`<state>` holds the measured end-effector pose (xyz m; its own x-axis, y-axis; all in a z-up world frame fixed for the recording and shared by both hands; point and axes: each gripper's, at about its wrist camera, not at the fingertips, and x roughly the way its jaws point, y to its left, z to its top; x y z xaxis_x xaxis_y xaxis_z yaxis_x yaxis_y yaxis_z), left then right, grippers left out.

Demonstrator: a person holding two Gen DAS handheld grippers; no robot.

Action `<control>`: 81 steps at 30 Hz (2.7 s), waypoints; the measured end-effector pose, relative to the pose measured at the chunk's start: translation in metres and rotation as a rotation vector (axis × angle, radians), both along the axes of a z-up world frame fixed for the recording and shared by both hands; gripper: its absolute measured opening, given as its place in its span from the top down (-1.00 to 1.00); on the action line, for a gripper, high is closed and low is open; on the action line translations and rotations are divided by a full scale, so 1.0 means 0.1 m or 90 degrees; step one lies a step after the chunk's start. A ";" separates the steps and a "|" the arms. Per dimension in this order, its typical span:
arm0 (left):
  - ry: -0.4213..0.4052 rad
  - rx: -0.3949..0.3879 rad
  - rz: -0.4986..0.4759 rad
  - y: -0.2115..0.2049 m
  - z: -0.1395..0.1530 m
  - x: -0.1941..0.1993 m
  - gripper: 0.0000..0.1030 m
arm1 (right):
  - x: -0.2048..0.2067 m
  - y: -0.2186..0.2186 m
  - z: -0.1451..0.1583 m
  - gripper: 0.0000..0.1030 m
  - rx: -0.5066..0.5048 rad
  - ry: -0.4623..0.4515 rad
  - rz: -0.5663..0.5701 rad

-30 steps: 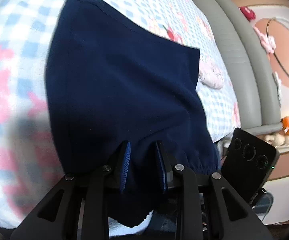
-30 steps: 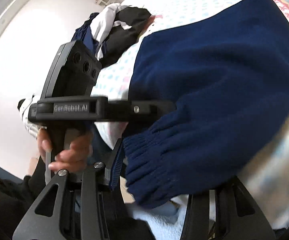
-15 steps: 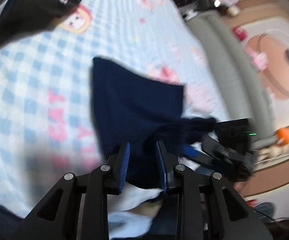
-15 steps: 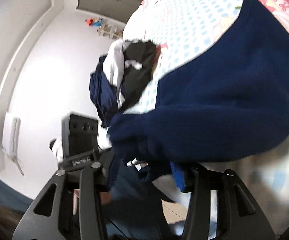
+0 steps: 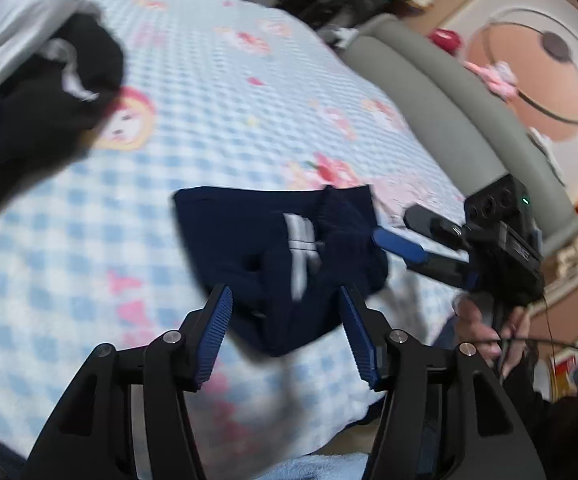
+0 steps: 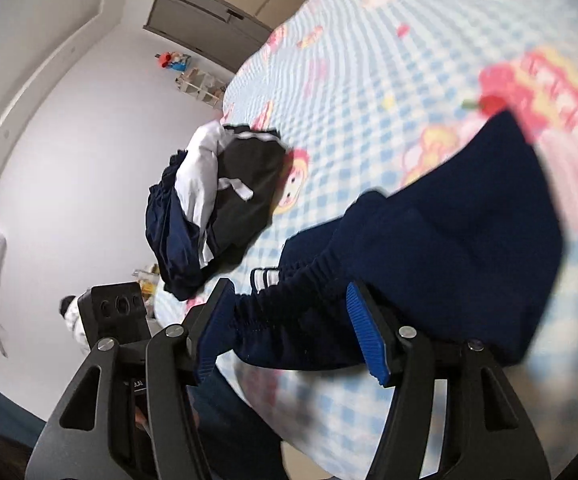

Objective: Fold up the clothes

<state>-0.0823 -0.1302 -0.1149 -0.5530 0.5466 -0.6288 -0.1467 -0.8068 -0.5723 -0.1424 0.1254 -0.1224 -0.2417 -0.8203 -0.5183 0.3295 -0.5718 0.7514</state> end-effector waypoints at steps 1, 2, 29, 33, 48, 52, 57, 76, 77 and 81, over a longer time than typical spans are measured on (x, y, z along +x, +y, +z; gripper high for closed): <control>0.011 -0.001 -0.017 -0.03 0.02 0.06 -0.21 | 0.02 0.06 0.04 -0.18 0.009 0.016 -0.011; 0.018 -0.006 -0.031 -0.01 0.03 0.09 -0.22 | 0.02 0.14 0.07 -0.18 0.036 0.036 -0.028; 0.059 -0.076 -0.173 0.34 -0.11 -0.09 -0.21 | -0.02 0.48 -0.29 0.66 0.152 0.095 0.020; 0.043 -0.108 -0.205 0.43 -0.18 -0.07 -0.08 | -0.04 0.53 -0.30 0.66 0.141 0.085 0.004; -0.015 0.025 -0.116 0.15 -0.20 -0.36 -0.29 | -0.08 0.70 -0.31 0.27 0.108 0.053 0.005; -0.037 0.018 -0.074 0.10 -0.26 -0.45 0.69 | -0.08 0.56 -0.24 0.22 0.127 0.080 0.022; -0.059 -0.003 -0.026 0.03 -0.32 -0.49 0.75 | -0.12 0.45 0.00 0.43 0.115 0.144 0.008; -0.086 -0.033 0.110 -0.12 -0.35 -0.34 0.16 | 0.04 0.32 -0.04 0.12 0.315 0.117 -0.027; -0.084 -0.047 0.123 -0.08 -0.33 -0.33 0.16 | 0.05 0.29 -0.02 0.08 0.324 0.120 -0.026; -0.026 -0.091 0.135 0.11 -0.26 -0.29 -0.15 | 0.11 0.21 0.06 -0.03 0.341 0.137 -0.026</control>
